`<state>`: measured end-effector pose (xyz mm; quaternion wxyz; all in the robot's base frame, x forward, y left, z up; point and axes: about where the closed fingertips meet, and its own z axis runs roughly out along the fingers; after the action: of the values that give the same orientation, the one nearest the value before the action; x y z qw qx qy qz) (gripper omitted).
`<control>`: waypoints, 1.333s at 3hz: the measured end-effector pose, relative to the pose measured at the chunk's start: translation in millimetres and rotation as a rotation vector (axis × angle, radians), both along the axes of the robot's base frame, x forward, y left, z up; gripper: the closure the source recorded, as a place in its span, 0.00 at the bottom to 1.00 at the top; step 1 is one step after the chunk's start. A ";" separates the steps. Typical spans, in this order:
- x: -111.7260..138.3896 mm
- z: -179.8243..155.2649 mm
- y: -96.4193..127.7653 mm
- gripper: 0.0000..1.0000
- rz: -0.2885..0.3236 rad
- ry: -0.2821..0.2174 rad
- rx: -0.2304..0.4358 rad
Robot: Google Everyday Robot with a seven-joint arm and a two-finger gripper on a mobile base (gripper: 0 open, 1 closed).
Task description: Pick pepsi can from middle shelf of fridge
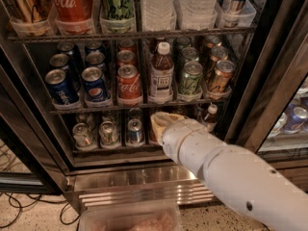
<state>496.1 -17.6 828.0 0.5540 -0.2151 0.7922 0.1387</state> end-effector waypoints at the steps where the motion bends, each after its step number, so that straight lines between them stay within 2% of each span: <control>1: -3.2 -22.9 -17.0 1.00 -0.092 -0.052 0.087; 2: -14.6 -18.3 20.3 1.00 -0.086 -0.119 0.190; 3: -13.1 -7.6 24.9 1.00 -0.100 -0.150 0.205; 4: -13.3 -8.2 25.0 1.00 -0.099 -0.148 0.205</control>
Offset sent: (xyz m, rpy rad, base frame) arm -0.0343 0.0803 -0.0051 0.3291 -0.2132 -0.0548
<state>482.8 7.5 819.8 0.6361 -0.1278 0.7405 0.1751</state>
